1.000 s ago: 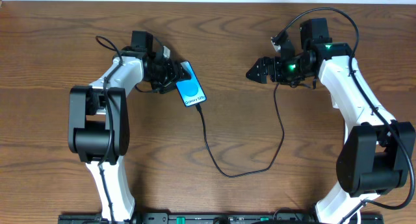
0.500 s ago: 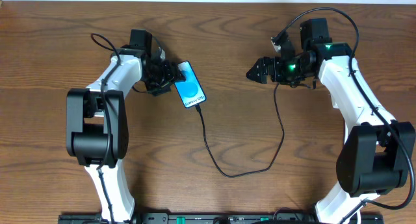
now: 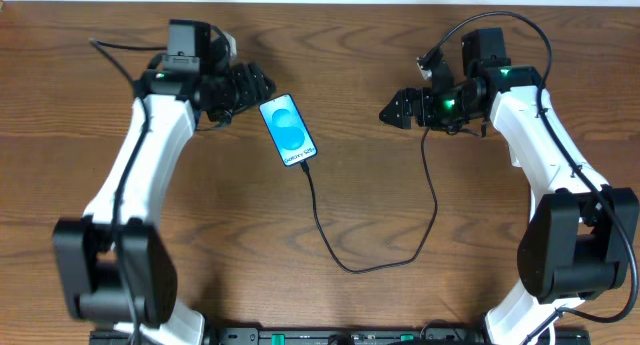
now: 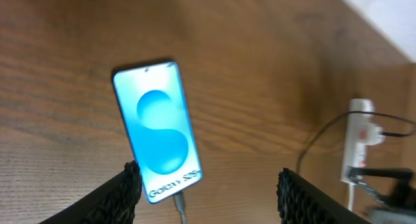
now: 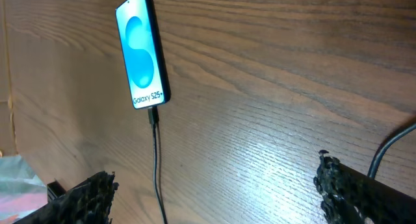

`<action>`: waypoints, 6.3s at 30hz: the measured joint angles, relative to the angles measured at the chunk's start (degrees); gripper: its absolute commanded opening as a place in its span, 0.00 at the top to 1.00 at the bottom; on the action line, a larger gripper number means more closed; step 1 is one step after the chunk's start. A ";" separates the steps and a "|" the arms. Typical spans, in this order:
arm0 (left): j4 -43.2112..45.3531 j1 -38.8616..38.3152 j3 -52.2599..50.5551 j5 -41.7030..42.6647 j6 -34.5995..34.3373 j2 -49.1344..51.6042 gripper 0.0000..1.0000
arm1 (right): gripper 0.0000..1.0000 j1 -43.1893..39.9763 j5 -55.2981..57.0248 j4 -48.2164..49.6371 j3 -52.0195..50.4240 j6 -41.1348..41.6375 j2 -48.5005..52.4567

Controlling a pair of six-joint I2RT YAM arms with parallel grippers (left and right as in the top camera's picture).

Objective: Plug charger to phone and switch on socket
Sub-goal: 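Open the left gripper and lift it away from the phone, then move the right gripper to the white power strip's orange switch, then press the orange switch beside the plugged charger with the right gripper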

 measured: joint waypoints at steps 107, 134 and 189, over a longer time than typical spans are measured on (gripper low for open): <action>0.00 0.00 0.00 -1.90 -0.42 -12.52 0.05 | 0.99 -35.76 4.22 -2.51 6.43 1.68 0.00; -0.02 0.00 0.00 -1.90 -0.42 -12.52 0.05 | 0.99 -38.32 5.84 7.41 6.54 2.54 13.05; -0.02 0.00 0.00 -1.90 -0.42 -12.52 0.05 | 0.99 -35.87 7.78 16.09 3.19 9.35 16.65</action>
